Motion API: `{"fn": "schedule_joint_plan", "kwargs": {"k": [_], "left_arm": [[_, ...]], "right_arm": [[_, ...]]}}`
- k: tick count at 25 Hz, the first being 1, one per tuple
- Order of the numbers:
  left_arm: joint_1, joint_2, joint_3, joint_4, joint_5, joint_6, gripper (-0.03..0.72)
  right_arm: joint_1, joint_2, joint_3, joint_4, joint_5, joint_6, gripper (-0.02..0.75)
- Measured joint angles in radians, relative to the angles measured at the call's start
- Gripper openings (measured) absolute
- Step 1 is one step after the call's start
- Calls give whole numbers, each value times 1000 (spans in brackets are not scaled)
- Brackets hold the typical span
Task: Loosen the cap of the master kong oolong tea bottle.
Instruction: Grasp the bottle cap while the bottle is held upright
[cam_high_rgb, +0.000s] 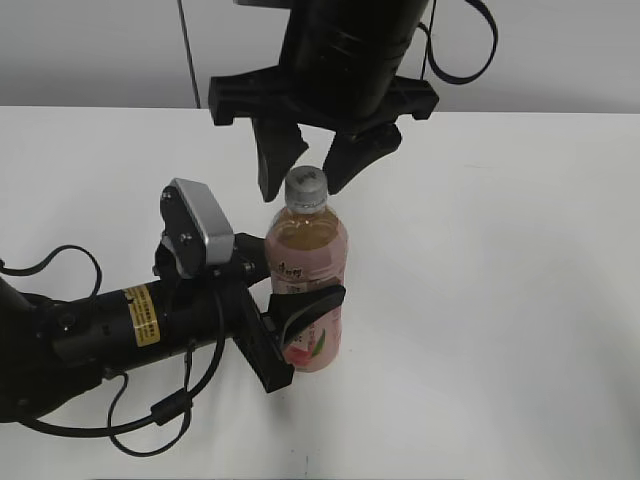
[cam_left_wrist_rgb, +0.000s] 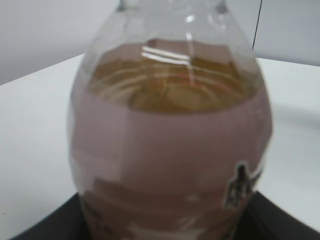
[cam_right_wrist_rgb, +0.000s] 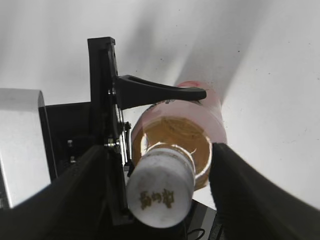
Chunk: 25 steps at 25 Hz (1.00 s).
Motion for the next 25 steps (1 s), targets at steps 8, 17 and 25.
{"fn": "schedule_joint_plan", "kwargs": {"k": [8,17,25], "left_arm": [[0,0,0,-1,0,-1,374],[0,0,0,-1,0,-1,374],[0,0,0,-5,0,-5,374]], "right_arm": [[0,0,0,-3,3,-133,297],[0,0,-2,11,0,-824,286],[0,0,-6,39,6,-1416,281]]}}
